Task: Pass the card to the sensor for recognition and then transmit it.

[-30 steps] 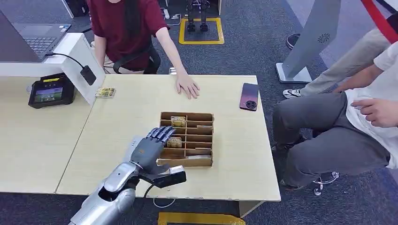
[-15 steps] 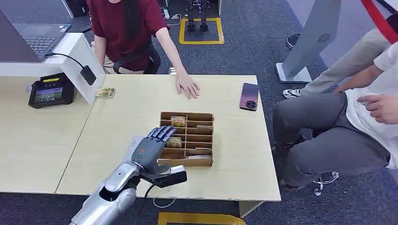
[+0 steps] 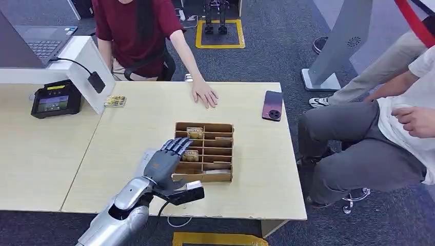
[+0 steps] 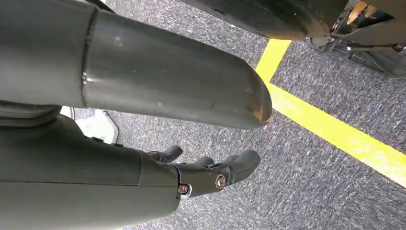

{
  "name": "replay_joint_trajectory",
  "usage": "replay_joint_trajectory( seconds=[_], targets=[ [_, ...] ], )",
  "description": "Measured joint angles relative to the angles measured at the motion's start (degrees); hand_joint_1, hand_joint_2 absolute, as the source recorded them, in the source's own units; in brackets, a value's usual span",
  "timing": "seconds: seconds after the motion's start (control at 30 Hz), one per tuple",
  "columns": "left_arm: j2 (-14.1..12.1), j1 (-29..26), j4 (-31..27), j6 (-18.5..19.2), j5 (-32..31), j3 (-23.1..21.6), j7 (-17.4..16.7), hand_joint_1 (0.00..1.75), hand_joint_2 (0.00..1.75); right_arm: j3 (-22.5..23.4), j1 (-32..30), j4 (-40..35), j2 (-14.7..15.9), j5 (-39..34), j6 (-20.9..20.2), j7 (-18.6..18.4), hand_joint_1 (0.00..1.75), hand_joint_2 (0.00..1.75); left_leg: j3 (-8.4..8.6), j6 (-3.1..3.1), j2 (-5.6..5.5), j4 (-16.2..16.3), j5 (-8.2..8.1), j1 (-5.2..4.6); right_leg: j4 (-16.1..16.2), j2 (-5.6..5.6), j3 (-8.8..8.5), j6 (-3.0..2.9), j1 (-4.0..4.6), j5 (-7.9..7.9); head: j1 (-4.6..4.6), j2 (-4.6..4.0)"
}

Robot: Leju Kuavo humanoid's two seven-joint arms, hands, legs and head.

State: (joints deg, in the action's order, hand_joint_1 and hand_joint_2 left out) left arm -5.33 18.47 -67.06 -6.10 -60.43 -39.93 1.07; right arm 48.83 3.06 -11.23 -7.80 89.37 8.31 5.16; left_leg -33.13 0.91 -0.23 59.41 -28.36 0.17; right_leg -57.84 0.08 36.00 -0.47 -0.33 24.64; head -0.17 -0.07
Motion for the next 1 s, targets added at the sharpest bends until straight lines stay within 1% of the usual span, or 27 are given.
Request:
replay_joint_trajectory(
  seconds=[0.23, 0.27, 0.37, 0.47, 0.8, 1.0],
  targets=[
    [0.00, 0.00, 0.00, 0.00, 0.00, 0.02, 0.00, 0.00, 1.75, 0.00, 0.00, 0.00, 0.00, 0.00, 0.00, 0.00, 0.00, 0.00, 0.00, 0.00, 0.00, 0.00, 0.00, 0.00, 0.00, 0.00, 0.00, 0.00, 0.00, 0.00, 0.00, 0.00],
    [0.00, 0.00, 0.00, 0.00, 0.00, 0.02, 0.00, 1.75, 1.75, 0.00, 0.00, 0.00, 0.00, 0.00, 0.00, 0.00, 0.00, 0.00, 0.00, 0.00, 0.00, 0.00, 0.00, 0.00, 0.00, 0.00, 0.00, 0.00, 0.00, 0.00, 0.00, 0.00],
    [-0.02, -0.03, 0.00, 0.11, 0.29, 0.02, 0.29, 1.75, 1.75, 0.00, 0.00, 0.00, -0.02, 0.02, 0.00, 0.00, 0.00, 0.00, -0.01, 0.00, 0.00, 0.00, 0.00, 0.00, -0.01, 0.00, 0.00, 0.00, 0.00, 0.00, 0.00, 0.00],
    [-0.59, -1.13, -0.26, 0.28, 1.40, 0.02, 2.42, 1.75, 1.75, 0.00, 0.00, 0.00, -0.41, 0.44, 0.33, 0.00, 0.00, 0.00, 0.01, 0.00, 0.01, 0.00, 0.00, 0.00, -0.02, 0.02, -0.01, 0.00, 0.00, 0.00, -0.02, 0.00],
    [-1.33, -1.50, -2.10, 0.15, 1.77, 0.02, 3.10, 1.75, 1.75, -0.02, 0.18, 0.00, -1.05, 0.48, 0.68, -0.02, 0.00, 0.00, 0.03, 0.00, -0.05, -0.02, 0.00, 0.00, -0.02, -0.06, -0.08, 0.00, -0.01, 0.00, 0.00, 0.00],
    [-1.68, -1.65, -2.19, 0.26, 2.19, 0.02, 3.10, 1.75, 1.75, -0.02, 0.23, 0.00, -1.05, 0.48, 0.68, 0.00, 0.00, 0.00, 0.05, -0.04, -0.06, -0.01, 0.03, 0.01, -0.02, -0.07, -0.11, -0.01, 0.00, 0.00, 0.00, 0.00]
  ],
)
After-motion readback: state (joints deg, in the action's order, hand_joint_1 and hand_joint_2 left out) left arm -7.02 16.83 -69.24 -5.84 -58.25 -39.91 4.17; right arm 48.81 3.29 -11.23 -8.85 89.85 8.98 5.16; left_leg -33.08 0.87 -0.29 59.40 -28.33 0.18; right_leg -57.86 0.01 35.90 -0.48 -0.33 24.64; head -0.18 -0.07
